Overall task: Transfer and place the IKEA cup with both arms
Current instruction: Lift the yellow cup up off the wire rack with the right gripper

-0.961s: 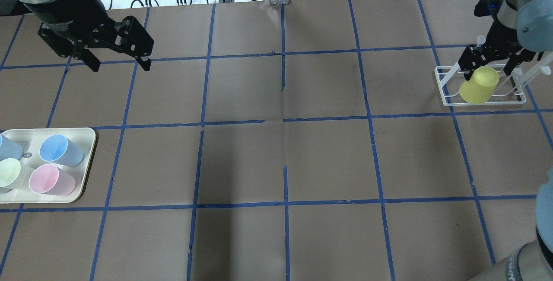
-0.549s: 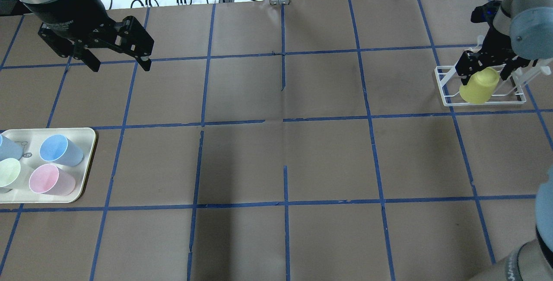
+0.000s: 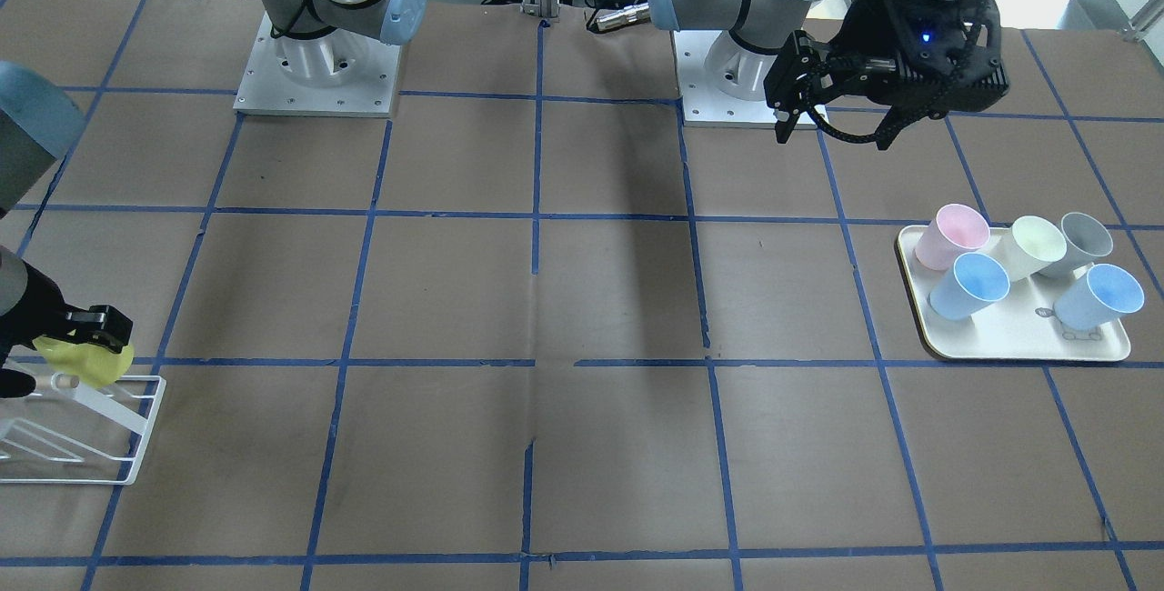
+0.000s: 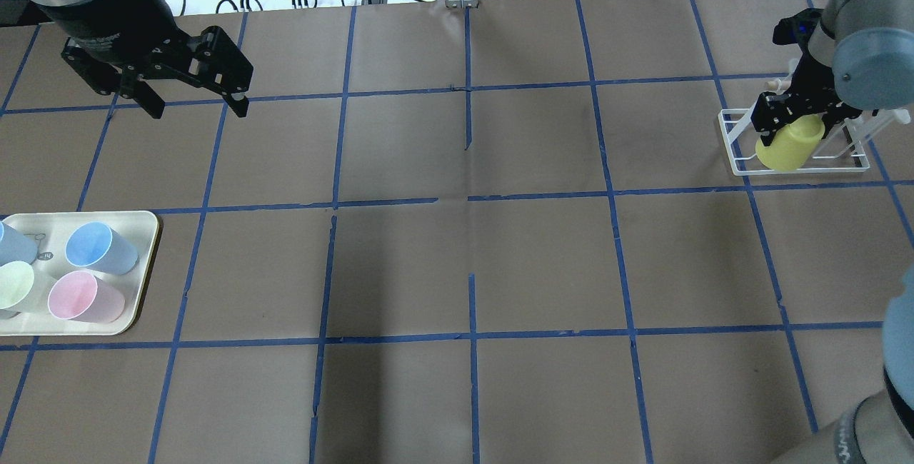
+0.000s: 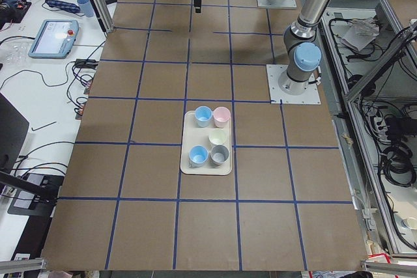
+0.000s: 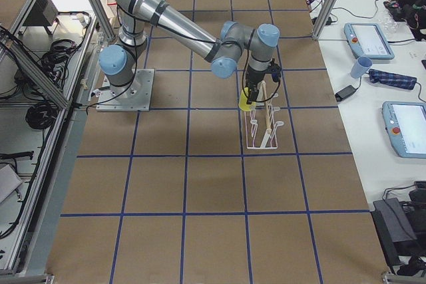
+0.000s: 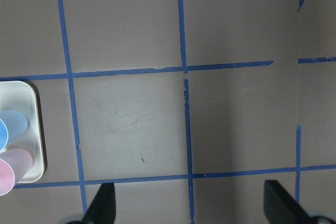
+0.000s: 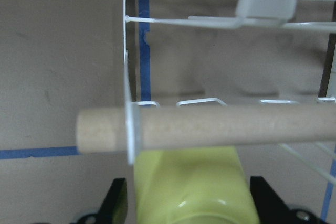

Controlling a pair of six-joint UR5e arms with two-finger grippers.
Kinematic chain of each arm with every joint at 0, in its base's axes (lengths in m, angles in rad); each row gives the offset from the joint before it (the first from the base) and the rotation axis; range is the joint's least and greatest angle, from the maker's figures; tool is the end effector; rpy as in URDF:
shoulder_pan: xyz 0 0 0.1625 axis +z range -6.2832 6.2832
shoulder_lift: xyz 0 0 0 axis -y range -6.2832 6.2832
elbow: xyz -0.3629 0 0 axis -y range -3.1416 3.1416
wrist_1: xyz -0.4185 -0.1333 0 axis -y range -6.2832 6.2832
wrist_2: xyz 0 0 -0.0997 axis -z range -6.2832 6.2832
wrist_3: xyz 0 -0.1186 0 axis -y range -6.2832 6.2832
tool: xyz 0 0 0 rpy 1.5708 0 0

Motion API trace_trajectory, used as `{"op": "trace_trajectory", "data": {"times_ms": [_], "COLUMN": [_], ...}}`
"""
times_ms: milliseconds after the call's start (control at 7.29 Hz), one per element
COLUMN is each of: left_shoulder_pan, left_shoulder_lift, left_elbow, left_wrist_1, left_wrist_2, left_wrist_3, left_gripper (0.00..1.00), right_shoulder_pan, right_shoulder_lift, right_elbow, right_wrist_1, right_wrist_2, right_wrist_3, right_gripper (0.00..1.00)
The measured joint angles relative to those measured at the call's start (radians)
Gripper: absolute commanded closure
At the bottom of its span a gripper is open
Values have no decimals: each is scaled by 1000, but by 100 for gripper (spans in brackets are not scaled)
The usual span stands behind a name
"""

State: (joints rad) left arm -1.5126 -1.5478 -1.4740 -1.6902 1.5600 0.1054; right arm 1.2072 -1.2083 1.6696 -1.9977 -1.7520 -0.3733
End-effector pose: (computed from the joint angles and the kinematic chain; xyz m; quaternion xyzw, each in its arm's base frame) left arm -0.1049 -0.5139 0.4568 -0.0236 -0.9997 0.0006 0.0054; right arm -0.1084 -0.5997 0.1955 0.0064 -0.9957 -0.0486 0.0782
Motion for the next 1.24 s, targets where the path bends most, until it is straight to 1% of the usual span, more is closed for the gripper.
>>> {"op": "trace_trajectory", "data": {"times_ms": [137,275,549,824,961,1098,1235], "left_shoulder_pan": [0,0,2,4,4,5,5], "left_shoulder_lift": [0,0,0,0,0,0,0], "left_elbow": [0,0,1,3,4,4,4], "left_wrist_1": [1,2,3,4,4,4,5], "left_wrist_2": [0,0,0,-2,-2,-3,-4], "left_wrist_3": [0,0,1,2,2,2,2], "left_gripper": [0,0,0,0,0,0,0], "right_shoulder_pan": [0,0,-2,-2,-2,-2,-1], "right_shoulder_lift": [-1,-4,-24,-80,-117,-163,-207], "right_elbow": [-4,-10,-20,-23,-29,-40,-60], "right_wrist_1": [-3,-3,4,16,43,89,151], "right_wrist_2": [-2,-4,-3,5,8,12,35], "right_wrist_3": [-3,-5,-7,-10,-14,-15,-15], "right_gripper": [51,53,53,53,53,53,53]}}
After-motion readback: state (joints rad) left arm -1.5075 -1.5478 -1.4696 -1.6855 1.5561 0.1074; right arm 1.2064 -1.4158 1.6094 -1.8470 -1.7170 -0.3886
